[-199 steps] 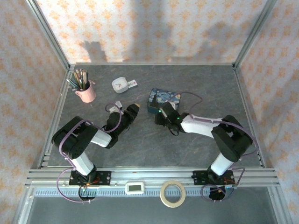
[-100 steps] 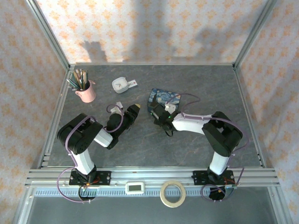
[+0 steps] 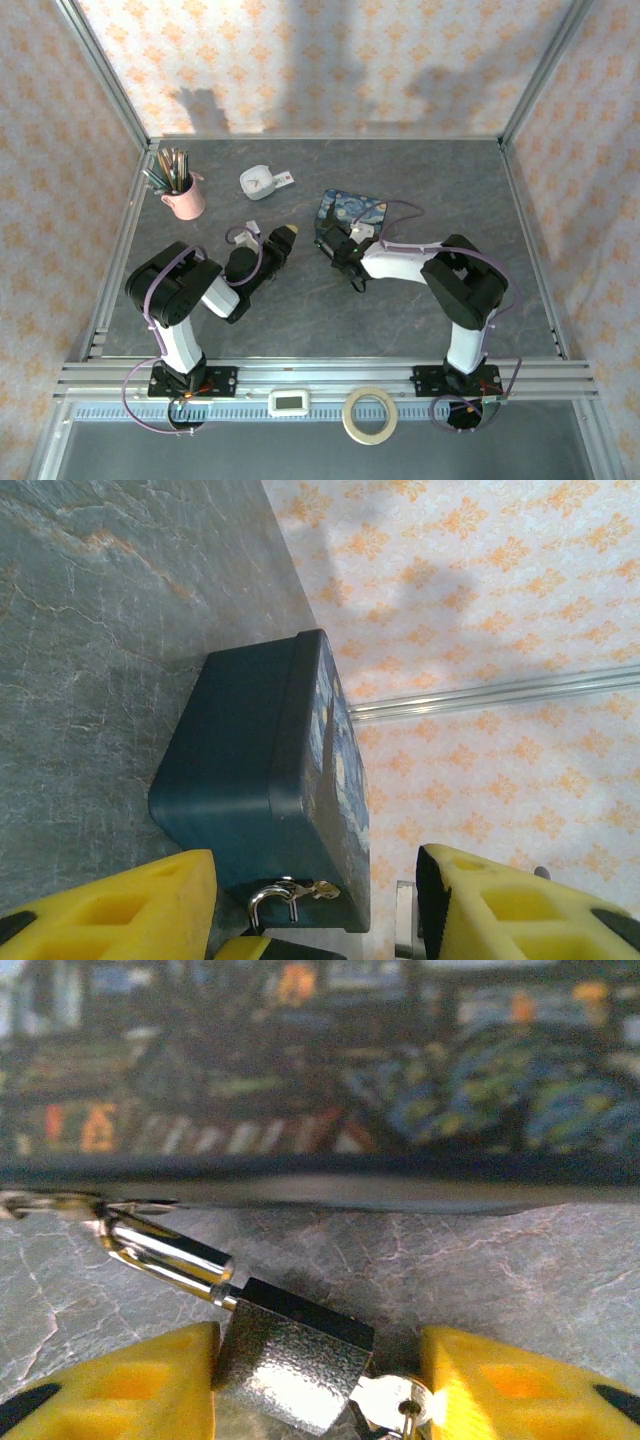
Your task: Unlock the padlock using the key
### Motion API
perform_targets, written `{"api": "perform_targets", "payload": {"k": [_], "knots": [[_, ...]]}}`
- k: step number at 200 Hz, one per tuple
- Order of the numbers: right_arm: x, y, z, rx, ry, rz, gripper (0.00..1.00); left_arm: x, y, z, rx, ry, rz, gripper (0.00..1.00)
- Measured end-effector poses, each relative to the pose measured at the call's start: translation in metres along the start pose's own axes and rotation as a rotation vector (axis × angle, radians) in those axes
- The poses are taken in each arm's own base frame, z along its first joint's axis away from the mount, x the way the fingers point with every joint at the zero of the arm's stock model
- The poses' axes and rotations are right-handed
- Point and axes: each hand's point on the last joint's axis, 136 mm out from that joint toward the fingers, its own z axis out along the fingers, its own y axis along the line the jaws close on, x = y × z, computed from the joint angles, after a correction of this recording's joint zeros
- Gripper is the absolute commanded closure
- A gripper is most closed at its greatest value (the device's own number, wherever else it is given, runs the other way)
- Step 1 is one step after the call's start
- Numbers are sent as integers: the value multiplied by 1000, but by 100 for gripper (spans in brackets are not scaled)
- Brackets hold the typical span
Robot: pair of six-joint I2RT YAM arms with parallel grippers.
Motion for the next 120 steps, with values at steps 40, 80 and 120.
{"api": "perform_targets", "payload": {"k": [40,80,120], "knots": [[-6,4,1,-18,-21,-14,68,0,-1,0,3,2,-2,47],[-10,7,3,-64,-61,-135,74,0,-1,0,4,2,-3,47],[-15,0,2,-98,-106,-260,75,0,-1,0,5,2,-2,47]]}}
